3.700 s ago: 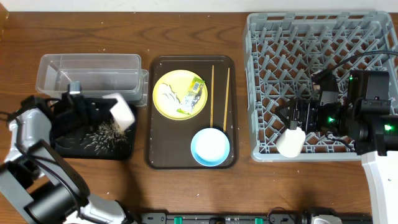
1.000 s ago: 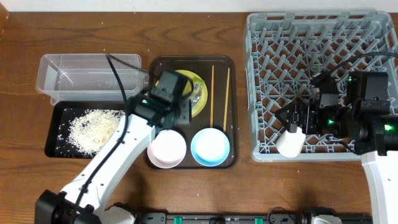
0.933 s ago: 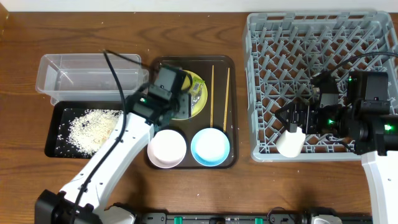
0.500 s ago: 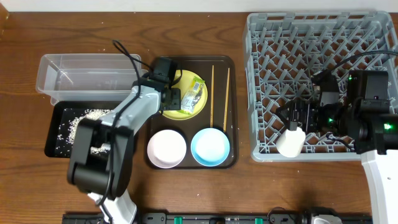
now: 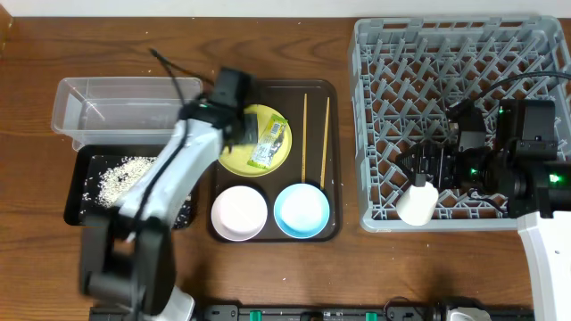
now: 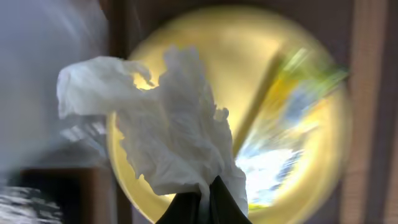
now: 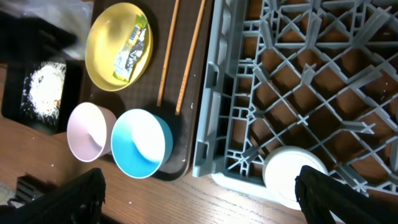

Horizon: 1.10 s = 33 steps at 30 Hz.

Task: Sort waste into correct bins and load items into the dishwasher rack
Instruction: 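Pick the white tissue off the yellow plate and drop it in the clear bin, then pick the green wrapper off the yellow plate and drop it in the clear bin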

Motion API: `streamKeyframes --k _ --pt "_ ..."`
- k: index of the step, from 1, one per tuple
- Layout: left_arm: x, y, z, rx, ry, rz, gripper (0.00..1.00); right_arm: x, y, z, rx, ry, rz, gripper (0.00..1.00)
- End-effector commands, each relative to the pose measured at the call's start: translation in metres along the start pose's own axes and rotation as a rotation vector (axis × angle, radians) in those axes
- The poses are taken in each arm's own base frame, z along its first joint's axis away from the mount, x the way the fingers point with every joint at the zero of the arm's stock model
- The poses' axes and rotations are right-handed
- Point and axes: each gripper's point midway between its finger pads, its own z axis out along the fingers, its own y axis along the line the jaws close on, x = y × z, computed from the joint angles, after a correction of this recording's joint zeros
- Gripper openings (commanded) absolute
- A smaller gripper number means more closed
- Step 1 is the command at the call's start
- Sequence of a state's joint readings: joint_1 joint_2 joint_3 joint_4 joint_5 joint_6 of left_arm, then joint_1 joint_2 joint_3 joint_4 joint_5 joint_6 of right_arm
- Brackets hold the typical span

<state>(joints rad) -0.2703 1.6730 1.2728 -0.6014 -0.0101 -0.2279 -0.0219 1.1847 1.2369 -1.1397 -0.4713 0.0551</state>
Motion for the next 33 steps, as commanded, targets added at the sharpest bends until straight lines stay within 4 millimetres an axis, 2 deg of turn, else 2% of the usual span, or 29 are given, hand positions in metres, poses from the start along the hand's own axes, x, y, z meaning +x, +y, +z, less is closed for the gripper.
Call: streamKeyframes --k 1,4,5,6,7,9,12,16,18,20,22,24,27,30,33 --pt "-0.042 0.037 -0.047 -0.085 -0.17 -0.068 0.06 -0.001 0.003 0.0 -0.005 0.003 -0.028 0.96" --pt "-0.052 0.089 -0.049 -0.209 -0.203 -0.146 0.06 -0.001 0.003 0.0 -0.005 0.003 -0.028 0.96" --pt "-0.054 0.104 -0.041 -0.223 -0.202 -0.167 0.09 -0.001 0.003 0.0 -0.005 0.003 -0.028 0.96" --pt "-0.055 0.114 -0.032 -0.221 -0.194 -0.184 0.15 -0.001 0.003 0.0 -0.005 0.003 -0.028 0.96" --pt "-0.053 0.122 -0.018 -0.202 -0.17 -0.193 0.17 -0.001 0.003 0.0 -0.005 0.003 -0.028 0.96" --pt "-0.048 0.123 0.003 -0.135 -0.121 -0.202 0.46 0.0 0.003 0.0 -0.005 0.004 -0.028 0.96" --pt "-0.045 0.11 0.009 -0.034 -0.09 -0.204 0.59 0.003 0.003 0.0 -0.004 0.016 -0.022 0.96" --pt "-0.05 0.079 -0.012 0.028 -0.122 -0.153 0.61 0.006 0.003 -0.001 -0.004 0.027 -0.016 0.96" --pt "-0.045 0.052 -0.021 0.059 -0.114 -0.1 0.61 0.005 0.003 -0.001 -0.003 0.026 -0.017 0.96" --pt "-0.029 0.02 -0.022 0.091 -0.068 -0.017 0.61 0.005 0.003 -0.001 -0.004 0.023 -0.018 0.97" --pt "-0.005 -0.012 -0.012 0.119 -0.003 0.115 0.61 0.004 0.003 0.0 -0.004 0.02 -0.02 0.97" --pt "0.015 -0.026 0.003 0.089 0.044 0.199 0.61 0.004 0.003 0.0 -0.004 0.021 -0.019 0.97" --pt "0.042 -0.029 0.032 0.004 0.127 0.265 0.61 0.005 0.003 0.0 -0.004 0.025 -0.017 0.97" --pt "0.065 -0.033 0.059 0.0 0.216 0.287 0.6 0.005 0.003 0.0 -0.003 0.028 -0.015 0.97" --pt "0.075 -0.031 0.075 -0.012 0.258 0.293 0.6 0.005 0.003 0.0 -0.003 0.027 -0.015 0.96"
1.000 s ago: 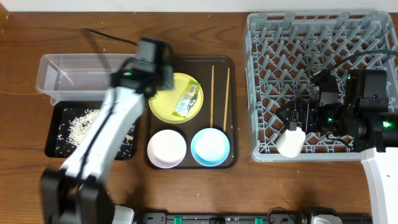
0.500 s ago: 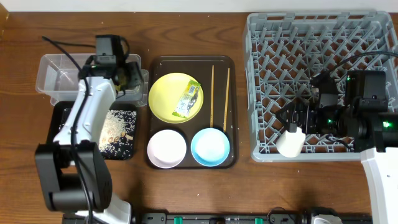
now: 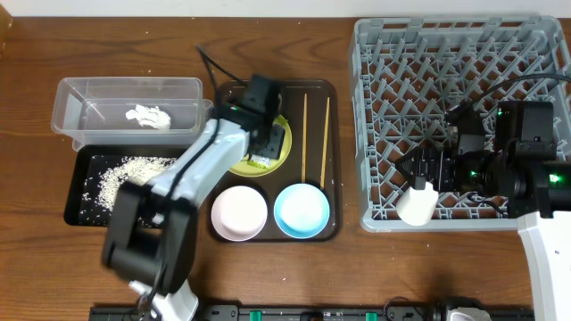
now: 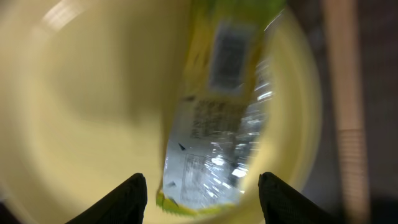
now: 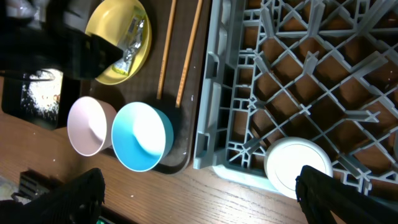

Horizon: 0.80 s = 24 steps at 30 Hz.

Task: Sort waste into correct bins and load items into the dishwasher rack
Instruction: 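Pick the green wrapper off the yellow plate and drop it in the clear bin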

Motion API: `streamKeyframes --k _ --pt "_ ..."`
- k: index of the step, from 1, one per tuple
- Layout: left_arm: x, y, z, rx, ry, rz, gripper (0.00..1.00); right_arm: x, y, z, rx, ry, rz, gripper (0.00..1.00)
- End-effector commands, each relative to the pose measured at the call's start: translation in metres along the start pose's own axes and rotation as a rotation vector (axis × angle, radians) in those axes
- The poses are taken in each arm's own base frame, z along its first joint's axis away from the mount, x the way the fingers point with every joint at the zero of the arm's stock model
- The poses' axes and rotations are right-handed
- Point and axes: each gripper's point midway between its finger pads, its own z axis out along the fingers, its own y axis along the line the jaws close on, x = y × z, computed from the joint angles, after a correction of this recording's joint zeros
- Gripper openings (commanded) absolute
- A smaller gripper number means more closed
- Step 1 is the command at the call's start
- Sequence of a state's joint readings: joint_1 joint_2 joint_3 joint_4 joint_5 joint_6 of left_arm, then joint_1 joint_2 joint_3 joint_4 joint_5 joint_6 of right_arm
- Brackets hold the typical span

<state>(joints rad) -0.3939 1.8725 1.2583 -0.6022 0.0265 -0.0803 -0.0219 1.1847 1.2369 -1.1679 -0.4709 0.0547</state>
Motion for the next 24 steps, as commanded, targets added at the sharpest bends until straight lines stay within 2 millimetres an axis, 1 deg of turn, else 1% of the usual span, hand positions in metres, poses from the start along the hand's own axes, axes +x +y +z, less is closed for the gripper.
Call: streamKeyframes --k 1,3,4,6,7,8,10,12,13,15,16,17,18,20,23,24 --pt "0.01 0.01 0.018 -0.047 0.044 0.018 0.59 -0.001 0.003 0.0 -0.005 0.002 -0.028 0.96" --pt "0.007 0.011 0.022 -0.053 0.034 0.017 0.55 -0.001 0.003 0.0 -0.005 0.002 -0.028 0.97" --pt "0.003 0.011 0.022 -0.051 0.021 0.015 0.49 -0.001 0.003 0.0 -0.005 0.002 -0.028 0.96" --pt "-0.004 0.01 0.018 -0.048 -0.001 0.014 0.27 -0.001 0.003 0.0 -0.005 0.002 -0.028 0.96" --pt "-0.008 0.009 0.014 -0.047 -0.01 0.014 0.19 -0.001 0.003 0.0 -0.005 0.002 -0.028 0.96" --pt "-0.012 0.009 0.007 -0.046 -0.018 0.015 0.08 -0.001 0.003 0.0 -0.005 0.002 -0.028 0.96" --pt "-0.024 0.009 -0.014 -0.044 -0.043 0.013 0.06 -0.001 0.003 0.0 -0.005 0.002 -0.028 0.96" --pt "-0.039 0.011 -0.044 -0.042 -0.084 0.003 0.06 -0.001 0.003 0.0 -0.005 0.002 -0.028 0.96" --pt "-0.047 0.016 -0.062 -0.05 -0.113 -0.009 0.06 -0.001 0.003 0.0 -0.005 0.001 -0.028 0.96" --pt "-0.059 0.034 -0.09 -0.102 -0.173 -0.045 0.06 -0.001 0.003 0.0 -0.005 0.002 -0.028 0.96" --pt "-0.064 0.049 -0.103 -0.145 -0.212 -0.069 0.06 -0.001 0.003 0.0 -0.005 0.002 -0.028 0.96" --pt "-0.066 0.063 -0.112 -0.183 -0.237 -0.093 0.06 -0.001 0.003 0.0 -0.005 0.002 -0.028 0.96" --pt "-0.068 0.084 -0.12 -0.235 -0.257 -0.131 0.06 -0.001 0.003 0.0 -0.005 0.002 -0.028 0.96" --pt "-0.065 0.116 -0.123 -0.29 -0.258 -0.191 0.06 -0.001 0.003 0.0 -0.005 0.002 -0.028 0.96" --pt "-0.061 0.165 -0.113 -0.321 -0.249 -0.332 0.06 -0.001 0.003 0.0 -0.005 0.002 -0.028 0.96" --pt "-0.062 0.177 -0.108 -0.324 -0.253 -0.362 0.13 -0.001 0.003 0.0 -0.005 0.002 -0.028 0.96"
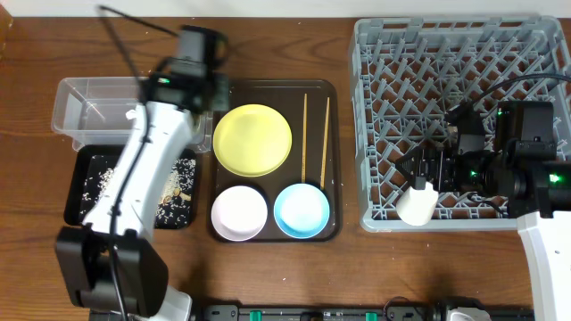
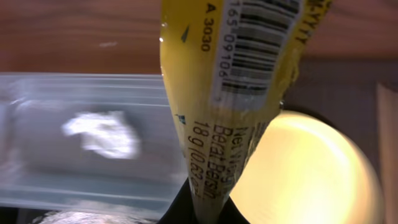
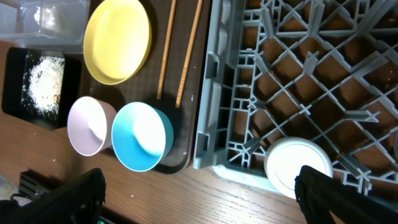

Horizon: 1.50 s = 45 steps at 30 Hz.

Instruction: Sort waste into correct bins and load items into the dishwasher rack

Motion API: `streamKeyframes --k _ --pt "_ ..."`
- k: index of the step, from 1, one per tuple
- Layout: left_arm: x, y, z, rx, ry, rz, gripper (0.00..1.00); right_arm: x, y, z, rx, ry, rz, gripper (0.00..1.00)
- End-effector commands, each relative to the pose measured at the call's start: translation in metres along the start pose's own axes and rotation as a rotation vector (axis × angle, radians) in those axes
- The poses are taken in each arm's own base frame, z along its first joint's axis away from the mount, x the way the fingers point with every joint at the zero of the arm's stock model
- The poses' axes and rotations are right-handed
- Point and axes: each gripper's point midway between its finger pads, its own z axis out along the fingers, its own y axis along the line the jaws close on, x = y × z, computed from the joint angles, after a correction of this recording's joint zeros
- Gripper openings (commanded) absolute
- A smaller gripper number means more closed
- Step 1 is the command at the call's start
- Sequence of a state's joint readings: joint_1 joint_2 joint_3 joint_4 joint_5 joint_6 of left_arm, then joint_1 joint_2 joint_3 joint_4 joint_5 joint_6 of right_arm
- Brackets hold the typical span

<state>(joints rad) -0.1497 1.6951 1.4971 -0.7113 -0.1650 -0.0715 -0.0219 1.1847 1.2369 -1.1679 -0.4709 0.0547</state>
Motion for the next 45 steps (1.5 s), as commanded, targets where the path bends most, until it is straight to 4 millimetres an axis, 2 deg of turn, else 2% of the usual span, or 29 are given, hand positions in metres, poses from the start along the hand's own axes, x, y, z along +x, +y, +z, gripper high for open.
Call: streamKeyframes --k 1,2,3,4,7,11,16,18,20,21,22,25,29,37,42,45 --pt "0.007 0.05 0.042 -0.099 0.054 -0.117 0.38 -0.001 0.003 0.0 -0.005 0.002 -0.028 0.96" --pt "0.005 0.056 0.049 -0.095 0.048 -0.136 0.68 -0.001 0.003 0.0 -0.005 0.002 -0.028 0.96" --pt "0.004 0.06 0.052 -0.085 0.045 -0.15 0.78 -0.001 0.003 0.0 -0.005 0.003 -0.027 0.96" --pt "0.004 0.061 0.052 -0.07 0.047 -0.158 0.81 0.0 0.003 0.0 -0.005 0.006 -0.026 0.96" --pt "-0.002 0.048 0.031 0.014 0.053 -0.156 0.82 0.002 0.003 0.0 -0.004 0.016 -0.021 0.96" --pt "-0.01 0.022 -0.019 0.103 0.03 -0.116 0.82 0.001 0.003 0.0 -0.004 0.013 -0.023 0.96" --pt "0.002 0.003 -0.088 0.15 -0.003 -0.055 0.83 0.003 0.003 0.0 -0.004 0.02 -0.019 0.94" --pt "0.009 0.004 -0.114 0.16 -0.023 -0.047 0.83 0.003 0.003 0.0 -0.004 0.02 -0.019 0.93" --pt "0.016 0.009 -0.144 0.167 -0.059 -0.045 0.83 0.003 0.003 0.0 -0.004 0.02 -0.02 0.99" --pt "0.02 0.014 -0.16 0.167 -0.085 -0.048 0.84 0.003 0.003 0.0 -0.003 0.019 -0.02 0.99" --pt "0.023 0.018 -0.176 0.171 -0.113 -0.052 0.91 0.003 0.003 0.0 -0.003 0.019 -0.02 0.99" --pt "0.035 0.029 -0.218 0.184 -0.198 -0.065 0.91 -0.005 0.002 0.0 0.002 -0.011 -0.035 0.99" --pt "0.052 0.041 -0.261 0.201 -0.297 -0.093 0.92 -0.009 -0.004 0.0 0.039 -0.03 -0.042 0.99" --pt "0.076 0.058 -0.326 0.23 -0.5 -0.121 0.92 -0.009 -0.005 0.0 0.043 -0.03 -0.042 0.99" --pt "0.089 0.065 -0.349 0.24 -0.577 -0.132 0.92 -0.009 -0.005 0.0 0.043 -0.03 -0.042 0.99" --pt "0.105 0.068 -0.353 0.239 -0.571 -0.131 0.92 -0.009 -0.005 0.0 0.043 -0.03 -0.042 0.99"
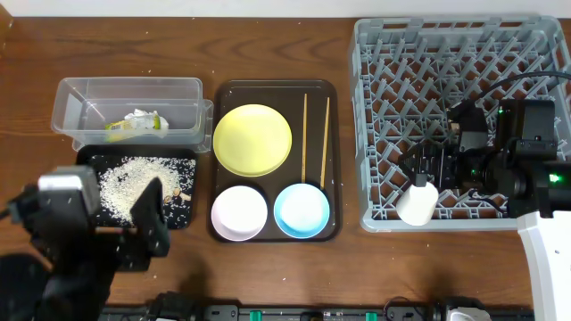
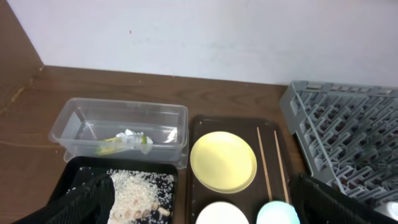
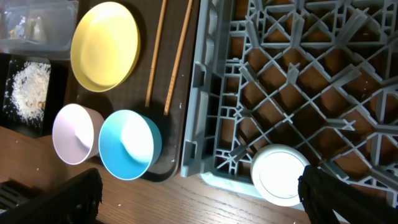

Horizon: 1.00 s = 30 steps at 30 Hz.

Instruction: Sort waste into correct bins and load items into the dishwasher rack

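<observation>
The clear bin holds a white tissue and a yellow snack wrapper, also seen in the left wrist view as the wrapper. On the brown tray lie a bare yellow plate, two chopsticks, a pink bowl and a blue bowl. My left gripper hangs high over the front left, open and holding nothing. My right gripper is open above the grey dishwasher rack, near a white cup in the rack's front row.
A black tray with scattered rice and food scraps sits in front of the clear bin. The left arm's body covers the table's front left corner. A white wall stands behind the table.
The yellow wrapper has left my left gripper and lies in the clear bin beside the tissue. The left arm was at the bin and is now back at the front left, gripper open.
At first my left gripper was shut on a white tissue by the yellow plate. Then the tissue lay in the clear bin and the gripper was open over the wrapper on the plate. Then it held the wrapper beside the bin, plate bare. Now both lie in the bin.
</observation>
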Motion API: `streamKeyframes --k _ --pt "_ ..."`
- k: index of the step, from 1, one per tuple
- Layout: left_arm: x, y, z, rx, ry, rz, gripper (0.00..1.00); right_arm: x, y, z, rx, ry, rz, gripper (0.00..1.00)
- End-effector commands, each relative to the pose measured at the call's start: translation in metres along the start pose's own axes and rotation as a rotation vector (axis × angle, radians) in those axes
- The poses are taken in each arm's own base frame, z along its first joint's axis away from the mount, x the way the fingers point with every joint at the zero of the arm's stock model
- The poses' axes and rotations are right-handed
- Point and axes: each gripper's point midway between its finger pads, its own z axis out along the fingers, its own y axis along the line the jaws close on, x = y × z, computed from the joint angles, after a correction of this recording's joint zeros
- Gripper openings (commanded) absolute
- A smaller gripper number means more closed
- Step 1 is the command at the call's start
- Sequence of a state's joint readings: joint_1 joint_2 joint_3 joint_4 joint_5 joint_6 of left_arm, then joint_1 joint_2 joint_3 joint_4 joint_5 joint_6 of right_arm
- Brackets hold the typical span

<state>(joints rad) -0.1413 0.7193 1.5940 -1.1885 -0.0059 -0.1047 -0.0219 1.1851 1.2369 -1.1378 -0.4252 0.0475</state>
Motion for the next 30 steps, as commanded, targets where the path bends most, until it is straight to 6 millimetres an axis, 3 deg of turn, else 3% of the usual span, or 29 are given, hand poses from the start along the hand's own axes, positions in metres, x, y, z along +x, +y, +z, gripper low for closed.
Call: streamKeyframes --k 1,4,8,12,16,20,23,30 --pt "0.006 0.005 -0.014 -0.014 -0.009 0.012 0.92 -0.002 0.003 0.0 -0.001 -0.001 -0.022 0.99" --pt "0.022 0.011 -0.015 -0.043 0.043 0.03 0.93 -0.002 0.003 0.0 -0.001 -0.001 -0.022 0.99" --pt "0.035 0.014 0.006 -0.065 0.09 0.035 0.93 -0.002 0.003 0.0 -0.001 -0.001 -0.022 0.99" --pt "0.028 0.01 0.051 -0.05 0.028 0.031 0.93 -0.002 0.003 0.0 -0.001 -0.001 -0.022 0.99" --pt "0.039 -0.004 0.097 0.035 -0.056 0.069 0.93 -0.002 0.003 0.0 -0.001 -0.001 -0.022 0.99" --pt "0.076 -0.013 0.135 0.121 -0.126 0.069 0.93 -0.002 0.003 0.0 -0.001 -0.001 -0.022 0.99" --pt "0.109 -0.016 0.152 0.167 -0.157 0.066 0.93 -0.002 0.003 0.0 -0.001 -0.001 -0.022 0.99" --pt "0.149 -0.014 0.158 0.203 -0.195 0.046 0.93 -0.002 0.003 0.0 -0.001 -0.001 -0.022 0.99"
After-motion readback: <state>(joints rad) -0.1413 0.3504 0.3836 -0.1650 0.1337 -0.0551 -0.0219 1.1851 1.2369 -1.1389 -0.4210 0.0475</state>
